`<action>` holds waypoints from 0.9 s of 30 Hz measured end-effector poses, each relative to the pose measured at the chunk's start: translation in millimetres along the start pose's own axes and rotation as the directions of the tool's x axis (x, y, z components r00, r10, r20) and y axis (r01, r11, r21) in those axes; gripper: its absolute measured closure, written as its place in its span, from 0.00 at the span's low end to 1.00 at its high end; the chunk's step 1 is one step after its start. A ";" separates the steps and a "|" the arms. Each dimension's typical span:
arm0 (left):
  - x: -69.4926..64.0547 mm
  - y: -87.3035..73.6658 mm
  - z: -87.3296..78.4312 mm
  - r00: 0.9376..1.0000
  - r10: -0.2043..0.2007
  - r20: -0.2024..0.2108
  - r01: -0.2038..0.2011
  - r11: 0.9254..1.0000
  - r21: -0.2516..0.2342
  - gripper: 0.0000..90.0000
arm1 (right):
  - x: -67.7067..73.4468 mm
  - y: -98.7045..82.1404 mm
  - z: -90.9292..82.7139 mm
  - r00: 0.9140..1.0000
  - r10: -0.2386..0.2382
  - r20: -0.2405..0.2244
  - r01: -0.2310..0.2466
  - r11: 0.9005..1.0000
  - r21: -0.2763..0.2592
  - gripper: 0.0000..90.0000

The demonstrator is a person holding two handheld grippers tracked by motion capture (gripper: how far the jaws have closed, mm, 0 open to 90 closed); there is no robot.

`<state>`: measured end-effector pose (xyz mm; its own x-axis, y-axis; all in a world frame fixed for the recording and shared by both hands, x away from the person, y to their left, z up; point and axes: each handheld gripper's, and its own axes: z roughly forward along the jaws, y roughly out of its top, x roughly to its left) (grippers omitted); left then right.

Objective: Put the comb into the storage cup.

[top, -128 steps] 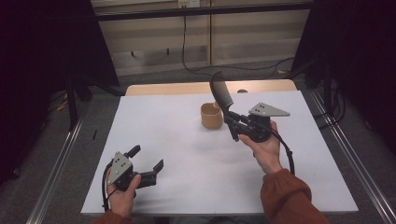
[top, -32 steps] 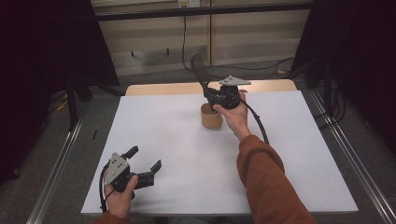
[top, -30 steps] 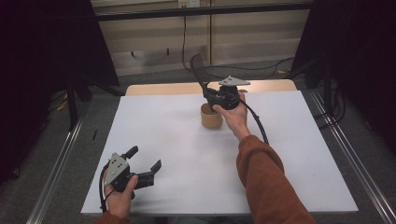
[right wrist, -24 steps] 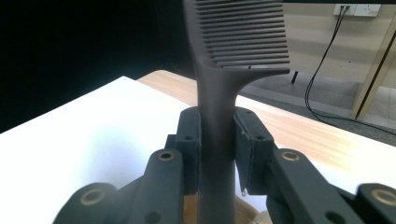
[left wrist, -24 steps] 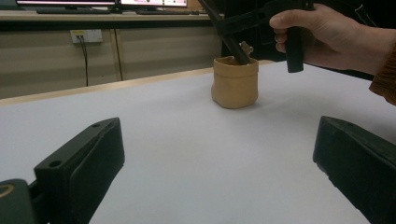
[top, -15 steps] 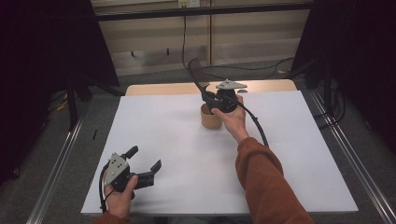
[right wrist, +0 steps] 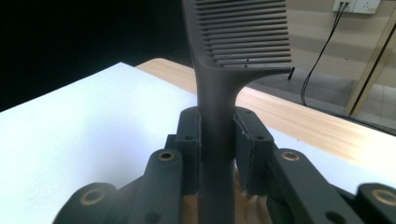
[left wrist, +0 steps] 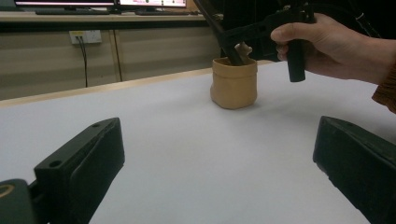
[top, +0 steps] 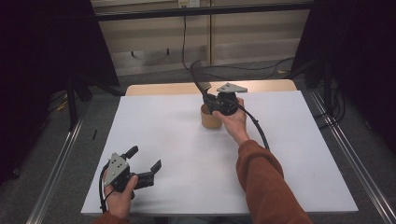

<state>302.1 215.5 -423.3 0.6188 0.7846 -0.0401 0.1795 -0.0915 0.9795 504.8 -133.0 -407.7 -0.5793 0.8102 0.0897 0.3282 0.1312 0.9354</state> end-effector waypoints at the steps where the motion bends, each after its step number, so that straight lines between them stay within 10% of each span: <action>1: -0.1 0.1 0.0 1.000 0.001 -0.001 -0.001 1.000 0.000 0.02 | 0.4 -0.9 -0.2 1.000 -0.001 -0.006 0.001 1.000 0.007 0.81; 27: -0.8 0.1 1.1 1.000 0.002 0.005 -0.002 1.000 0.003 0.02 | 3.7 -14.2 -1.8 0.999 -0.024 -0.024 0.025 0.997 0.067 0.81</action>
<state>302.5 214.1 -423.4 0.6231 0.7812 -0.0391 0.1803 -0.0948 0.9790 496.6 -132.9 -420.1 -0.6044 0.7931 0.0756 0.3630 0.1897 0.9123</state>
